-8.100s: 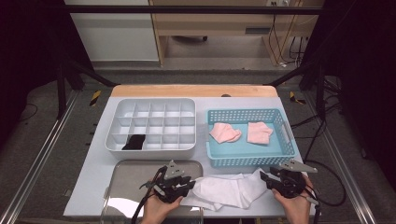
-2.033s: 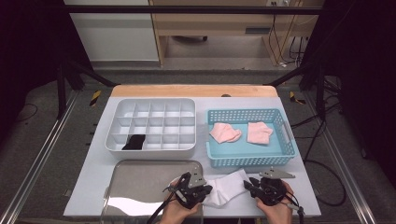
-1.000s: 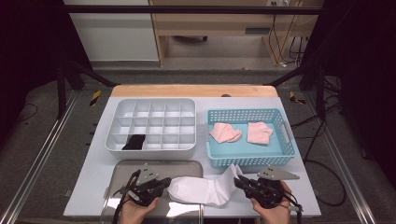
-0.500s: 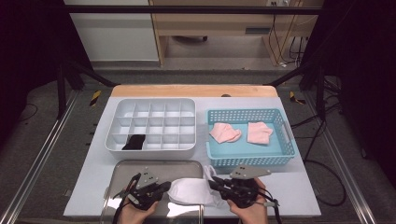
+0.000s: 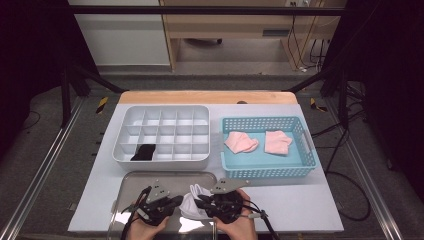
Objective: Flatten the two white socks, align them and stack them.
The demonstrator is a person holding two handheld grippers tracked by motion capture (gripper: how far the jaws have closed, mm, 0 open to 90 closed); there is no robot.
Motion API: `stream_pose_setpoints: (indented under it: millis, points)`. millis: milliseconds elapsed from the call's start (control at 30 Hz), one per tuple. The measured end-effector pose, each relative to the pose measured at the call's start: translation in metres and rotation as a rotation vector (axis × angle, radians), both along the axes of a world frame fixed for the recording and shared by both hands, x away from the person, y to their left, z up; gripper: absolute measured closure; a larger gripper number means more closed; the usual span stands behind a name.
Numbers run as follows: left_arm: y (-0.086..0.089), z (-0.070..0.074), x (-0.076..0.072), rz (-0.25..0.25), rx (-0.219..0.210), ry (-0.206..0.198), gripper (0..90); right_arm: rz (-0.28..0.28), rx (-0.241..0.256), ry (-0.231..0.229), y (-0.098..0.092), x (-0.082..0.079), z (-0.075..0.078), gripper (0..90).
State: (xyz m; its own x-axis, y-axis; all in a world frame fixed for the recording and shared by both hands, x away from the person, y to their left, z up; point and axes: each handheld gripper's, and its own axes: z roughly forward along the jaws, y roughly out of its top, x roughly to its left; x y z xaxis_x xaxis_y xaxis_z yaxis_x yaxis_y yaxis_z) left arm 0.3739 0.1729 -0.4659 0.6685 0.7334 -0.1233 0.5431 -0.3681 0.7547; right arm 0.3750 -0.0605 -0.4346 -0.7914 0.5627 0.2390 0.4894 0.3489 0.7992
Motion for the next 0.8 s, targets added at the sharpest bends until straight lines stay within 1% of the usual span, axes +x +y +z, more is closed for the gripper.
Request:
stream_pose_setpoints:
  millis: [100, 233, 333, 433, 500, 533, 567, 633, 700, 733, 767, 800]
  points:
    - [0.001, 0.0, 0.0, 0.002, -0.007, 0.0, 88.2, 0.011, -0.023, 0.009, 0.01, 0.001, -0.006, 79.4]
    - [0.009, 0.009, 0.001, 0.023, -0.047, -0.025, 84.2, 0.013, -0.047, 0.015, 0.016, 0.002, -0.013, 79.1]
    - [0.018, 0.015, 0.002, 0.055, -0.078, -0.042, 82.6, 0.015, -0.061, 0.014, 0.022, 0.001, -0.018, 78.5]
    - [0.026, 0.016, 0.005, 0.077, -0.087, -0.046, 81.9, 0.029, -0.078, 0.017, 0.029, 0.0, -0.024, 77.6]
    - [0.028, 0.016, 0.007, 0.087, -0.092, -0.047, 81.4, 0.039, -0.081, 0.028, 0.034, -0.001, -0.028, 75.5]
    - [0.03, 0.017, 0.008, 0.094, -0.093, -0.047, 81.1, 0.051, -0.081, 0.025, 0.035, -0.001, -0.029, 74.1]
    - [0.031, 0.017, 0.008, 0.098, -0.096, -0.046, 80.8, 0.062, -0.081, 0.032, 0.037, -0.001, -0.029, 72.5]
    - [0.033, 0.017, 0.009, 0.106, -0.103, -0.043, 80.5, 0.068, -0.073, 0.031, 0.037, -0.002, -0.026, 70.9]
    - [0.034, 0.017, 0.01, 0.111, -0.103, -0.045, 80.3, 0.071, -0.035, 0.018, 0.034, -0.003, -0.019, 70.8]
    - [0.035, 0.017, 0.01, 0.116, -0.107, -0.045, 80.2, 0.073, -0.025, 0.011, 0.032, -0.003, -0.016, 71.5]
    - [0.035, 0.017, 0.011, 0.118, -0.108, -0.044, 80.1, 0.062, -0.011, -0.002, 0.028, -0.004, -0.01, 73.2]
    - [0.036, 0.017, 0.011, 0.119, -0.107, -0.044, 80.1, 0.05, -0.008, -0.011, 0.024, -0.004, -0.006, 76.0]
